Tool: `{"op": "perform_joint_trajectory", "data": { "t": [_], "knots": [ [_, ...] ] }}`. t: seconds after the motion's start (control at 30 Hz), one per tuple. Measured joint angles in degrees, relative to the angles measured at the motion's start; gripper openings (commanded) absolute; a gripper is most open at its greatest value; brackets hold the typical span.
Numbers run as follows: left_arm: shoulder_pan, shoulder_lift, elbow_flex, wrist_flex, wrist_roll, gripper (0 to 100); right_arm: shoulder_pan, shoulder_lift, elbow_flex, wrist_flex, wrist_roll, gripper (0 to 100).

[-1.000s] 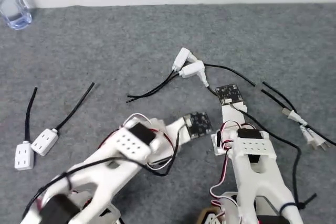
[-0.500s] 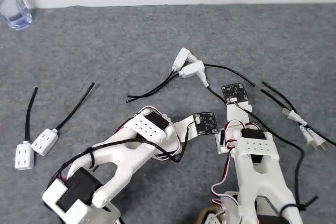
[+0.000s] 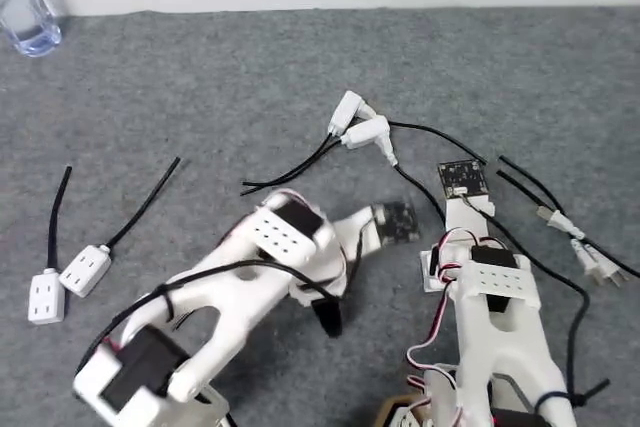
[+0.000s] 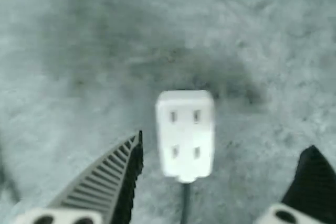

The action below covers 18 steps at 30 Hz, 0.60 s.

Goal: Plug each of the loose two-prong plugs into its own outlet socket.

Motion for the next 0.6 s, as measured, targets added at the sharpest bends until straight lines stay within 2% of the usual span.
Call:
{"op": "perform_joint_trajectory", "data": {
  "t": [0.2,0.4,0.5,0.6],
  "knots": [
    [-6.0,-11.8,-7.2,7.2,5.8,42,0.2,-2.2,0.1,-0.1,0.0,39.0],
    [-11.6,-28.2,-10.4,15.1,11.5,42,0.3,-11.1,4.9,-0.1,1.0,39.0],
    [-16.8,-35.5,-7.0,18.8,12.0,42,0.2,-17.0,7.7,0.0,4.9,39.0],
    [-21.4,-41.3,2.2,17.2,12.1,42,0.2,-22.7,7.6,4.0,7.2,39.0]
  ]
}}
